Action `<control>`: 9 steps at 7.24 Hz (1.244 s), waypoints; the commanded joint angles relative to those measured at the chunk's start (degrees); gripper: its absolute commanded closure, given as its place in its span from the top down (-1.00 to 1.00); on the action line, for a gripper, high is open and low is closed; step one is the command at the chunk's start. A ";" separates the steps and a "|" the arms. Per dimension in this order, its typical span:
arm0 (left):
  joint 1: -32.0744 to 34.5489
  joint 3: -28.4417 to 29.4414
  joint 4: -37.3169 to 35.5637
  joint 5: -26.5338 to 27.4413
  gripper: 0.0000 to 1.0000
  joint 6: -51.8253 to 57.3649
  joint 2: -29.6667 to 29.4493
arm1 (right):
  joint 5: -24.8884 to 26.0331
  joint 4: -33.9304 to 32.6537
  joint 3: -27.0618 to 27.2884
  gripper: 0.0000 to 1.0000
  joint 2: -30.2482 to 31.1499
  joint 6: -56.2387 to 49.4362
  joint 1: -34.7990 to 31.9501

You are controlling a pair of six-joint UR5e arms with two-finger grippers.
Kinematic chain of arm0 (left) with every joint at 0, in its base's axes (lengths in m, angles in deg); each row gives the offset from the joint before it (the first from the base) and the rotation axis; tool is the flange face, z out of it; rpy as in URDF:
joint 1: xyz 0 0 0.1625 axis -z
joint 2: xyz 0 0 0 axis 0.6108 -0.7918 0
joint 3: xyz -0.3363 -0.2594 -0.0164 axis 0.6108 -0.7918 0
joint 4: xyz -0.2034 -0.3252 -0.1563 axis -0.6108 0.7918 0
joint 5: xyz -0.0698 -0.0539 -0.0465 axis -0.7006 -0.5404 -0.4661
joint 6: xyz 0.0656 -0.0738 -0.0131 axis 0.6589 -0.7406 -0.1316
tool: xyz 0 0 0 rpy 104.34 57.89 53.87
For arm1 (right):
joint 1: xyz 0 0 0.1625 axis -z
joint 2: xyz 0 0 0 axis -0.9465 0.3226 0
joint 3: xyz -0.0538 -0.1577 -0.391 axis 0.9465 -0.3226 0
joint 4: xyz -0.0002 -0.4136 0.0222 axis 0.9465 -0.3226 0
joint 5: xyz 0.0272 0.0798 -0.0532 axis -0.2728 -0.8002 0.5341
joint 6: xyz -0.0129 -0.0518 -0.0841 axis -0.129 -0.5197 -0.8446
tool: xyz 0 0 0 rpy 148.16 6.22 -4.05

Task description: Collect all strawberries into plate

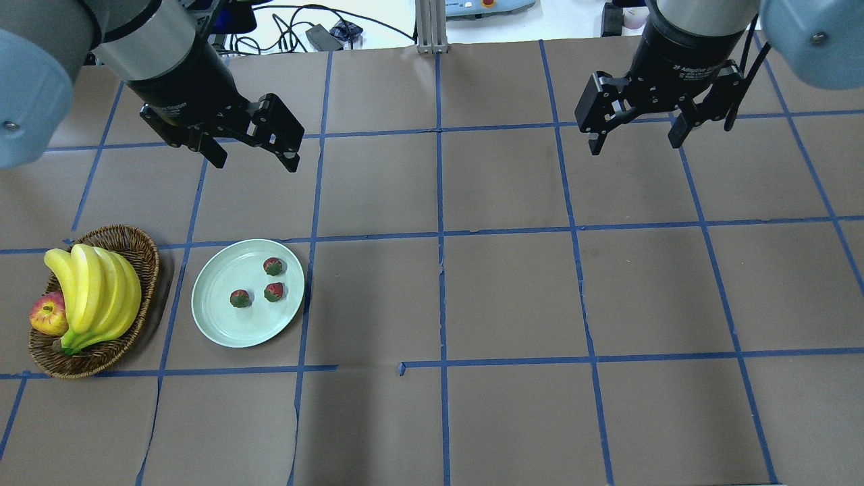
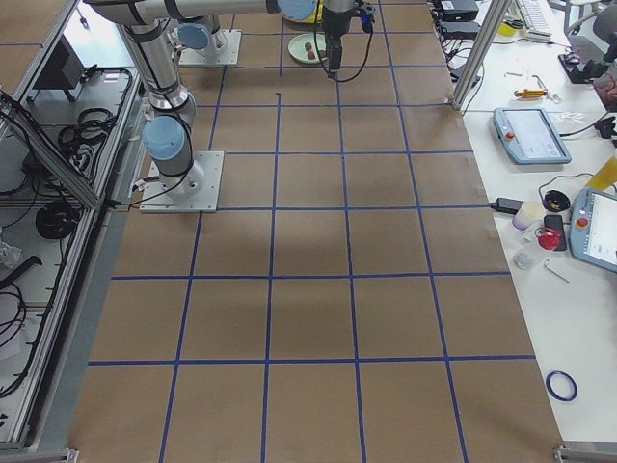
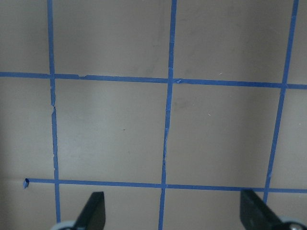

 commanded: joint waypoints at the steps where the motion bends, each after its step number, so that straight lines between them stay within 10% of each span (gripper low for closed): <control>1: -0.10 -3.64 -8.18 2.51 1.00 1.00 0.24 | -0.01 -0.92 0.15 1.00 -0.05 -0.04 0.30; 9: -1.77 -2.70 -5.93 5.61 1.00 -5.68 -0.11 | 1.57 1.00 -2.83 1.00 0.22 1.19 0.03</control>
